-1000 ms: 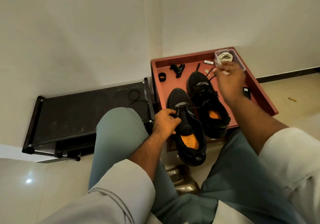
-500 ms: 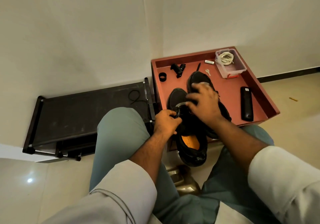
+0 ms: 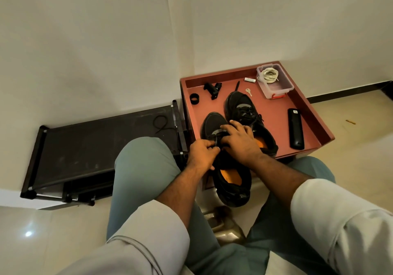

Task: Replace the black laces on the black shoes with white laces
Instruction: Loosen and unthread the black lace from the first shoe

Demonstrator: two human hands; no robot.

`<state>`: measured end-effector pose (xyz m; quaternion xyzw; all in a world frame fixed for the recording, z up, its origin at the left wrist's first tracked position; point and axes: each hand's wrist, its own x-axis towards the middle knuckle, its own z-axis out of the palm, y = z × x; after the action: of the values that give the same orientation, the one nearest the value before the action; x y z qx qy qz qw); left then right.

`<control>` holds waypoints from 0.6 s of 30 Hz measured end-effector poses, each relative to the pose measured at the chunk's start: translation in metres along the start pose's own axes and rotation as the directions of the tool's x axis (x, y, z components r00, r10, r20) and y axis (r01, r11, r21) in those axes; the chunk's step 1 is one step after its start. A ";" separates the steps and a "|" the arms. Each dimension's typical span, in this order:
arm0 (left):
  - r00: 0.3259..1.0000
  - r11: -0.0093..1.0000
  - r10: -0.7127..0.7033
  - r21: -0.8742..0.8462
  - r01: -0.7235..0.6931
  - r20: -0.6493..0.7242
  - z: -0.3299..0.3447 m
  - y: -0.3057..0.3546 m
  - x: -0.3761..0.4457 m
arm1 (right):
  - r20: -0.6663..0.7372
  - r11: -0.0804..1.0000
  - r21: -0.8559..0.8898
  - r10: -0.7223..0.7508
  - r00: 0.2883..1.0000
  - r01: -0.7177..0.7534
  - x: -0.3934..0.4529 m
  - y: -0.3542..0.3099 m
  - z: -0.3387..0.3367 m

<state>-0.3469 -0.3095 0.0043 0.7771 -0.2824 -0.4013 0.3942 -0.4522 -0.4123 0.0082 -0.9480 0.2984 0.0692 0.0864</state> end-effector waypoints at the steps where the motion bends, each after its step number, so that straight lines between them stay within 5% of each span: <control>1: 1.000 1.000 0.001 -0.001 -0.001 0.001 0.000 0.000 0.000 | -0.034 0.999 0.037 0.010 0.999 -0.008 -0.003 0.000 0.004; 3: 1.000 1.000 0.002 -0.013 -0.002 0.000 0.000 0.000 0.000 | -0.191 0.986 0.161 0.072 0.979 -0.041 -0.005 0.006 0.006; 5: 1.000 1.000 0.006 -0.027 -0.006 -0.007 0.000 -0.002 -0.002 | -0.394 0.856 0.486 0.395 0.830 -0.177 0.002 0.020 -0.006; 7: 1.000 0.999 0.008 -0.042 -0.009 -0.019 0.001 -0.004 -0.002 | -0.235 0.377 0.917 0.774 0.588 -0.130 0.008 0.032 -0.032; 8: 0.999 0.999 0.015 -0.047 -0.017 -0.032 0.002 -0.005 -0.001 | -0.119 0.165 0.986 0.819 0.561 -0.031 0.009 0.037 -0.042; 9: 0.998 0.998 0.034 -0.042 -0.036 -0.052 0.003 -0.005 0.000 | -0.080 0.113 0.993 0.794 0.602 -0.017 0.008 0.038 -0.047; 12: 0.978 0.993 0.114 0.044 -0.108 -0.172 0.005 -0.004 0.006 | -0.111 0.598 0.771 0.466 0.878 -0.220 -0.007 0.020 -0.038; 13: 0.967 0.989 0.134 0.083 -0.118 -0.215 0.004 -0.004 0.007 | -0.088 0.735 0.632 0.381 0.920 -0.244 -0.011 0.014 -0.025; 15: 0.945 0.976 0.180 0.168 -0.138 -0.272 0.003 -0.003 0.013 | -0.077 0.834 0.497 0.317 0.945 -0.239 -0.017 0.006 -0.002; 18: 0.936 0.942 0.264 0.273 -0.198 -0.232 0.000 -0.002 0.021 | -0.129 0.791 0.561 0.373 0.919 -0.242 -0.019 -0.004 0.012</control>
<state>-0.3357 -0.3240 -0.0058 0.8276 -0.3642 -0.2061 0.3740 -0.4661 -0.3963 0.0005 -0.8255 0.4648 -0.1149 0.2989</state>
